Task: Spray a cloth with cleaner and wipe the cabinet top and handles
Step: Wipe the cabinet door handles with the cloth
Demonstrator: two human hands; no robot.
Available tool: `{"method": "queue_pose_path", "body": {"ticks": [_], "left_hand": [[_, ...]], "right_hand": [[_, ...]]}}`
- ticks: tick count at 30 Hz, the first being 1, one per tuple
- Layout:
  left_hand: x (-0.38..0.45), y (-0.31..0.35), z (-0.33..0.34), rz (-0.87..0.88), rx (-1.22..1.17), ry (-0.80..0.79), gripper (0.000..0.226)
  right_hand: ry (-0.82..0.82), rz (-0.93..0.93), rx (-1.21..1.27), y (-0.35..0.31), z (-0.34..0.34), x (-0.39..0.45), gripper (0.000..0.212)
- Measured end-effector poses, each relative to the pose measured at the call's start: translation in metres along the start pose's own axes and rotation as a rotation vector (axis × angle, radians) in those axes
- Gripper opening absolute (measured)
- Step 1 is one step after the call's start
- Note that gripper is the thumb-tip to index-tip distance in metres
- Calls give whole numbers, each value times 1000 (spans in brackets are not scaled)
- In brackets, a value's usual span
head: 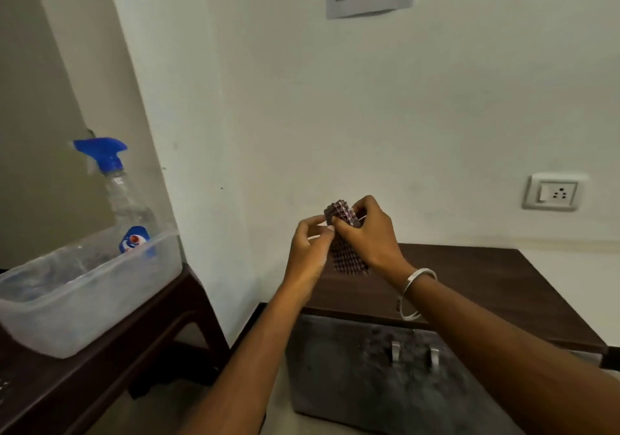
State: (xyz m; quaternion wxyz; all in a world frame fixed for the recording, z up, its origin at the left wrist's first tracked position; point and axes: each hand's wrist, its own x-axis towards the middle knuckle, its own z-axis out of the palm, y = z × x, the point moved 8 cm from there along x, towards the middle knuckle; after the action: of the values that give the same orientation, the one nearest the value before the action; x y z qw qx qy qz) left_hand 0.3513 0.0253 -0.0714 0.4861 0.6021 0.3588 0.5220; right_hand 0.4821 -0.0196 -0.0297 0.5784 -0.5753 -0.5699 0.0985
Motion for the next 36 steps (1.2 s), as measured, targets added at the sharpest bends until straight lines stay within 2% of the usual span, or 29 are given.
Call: {"method": "queue_pose_path", "body": {"ticks": [2,7,10,13,18,20,23,26,29,33,36], "left_hand": [[-8,-23,24,-71,-79,-65,19],[-37,-70,70,-208,-262,-202,39],[-54,-103,86,-276,-278,-253,47],[-67,-140,93,-352,-266,-287,40],[-80,-202,87,-484,-305,-253,29],[-86,-227,86,-526,-324,-263,26],[-96,-254,93,-571,-276,-291,28],[-103,-275,100,-586,-210,-307,24],[-105,-295,98,-600,-98,-269,26],[-96,-301,88,-538,-46,-129,14],[-88,-296,91,-507,-102,-66,19]], "right_hand": [[39,34,-17,24,-9,-12,30],[131,88,-61,75,-21,-51,30],[189,115,-53,101,-18,-81,23],[201,102,-91,125,-9,-112,30],[53,86,-155,167,11,-164,25],[119,91,-151,183,3,-175,22],[315,253,-80,214,-18,-184,17],[193,437,-128,243,-6,-189,27],[173,550,-93,261,3,-196,30],[154,564,1,272,11,-202,31],[272,547,57,274,6,-200,28]]}}
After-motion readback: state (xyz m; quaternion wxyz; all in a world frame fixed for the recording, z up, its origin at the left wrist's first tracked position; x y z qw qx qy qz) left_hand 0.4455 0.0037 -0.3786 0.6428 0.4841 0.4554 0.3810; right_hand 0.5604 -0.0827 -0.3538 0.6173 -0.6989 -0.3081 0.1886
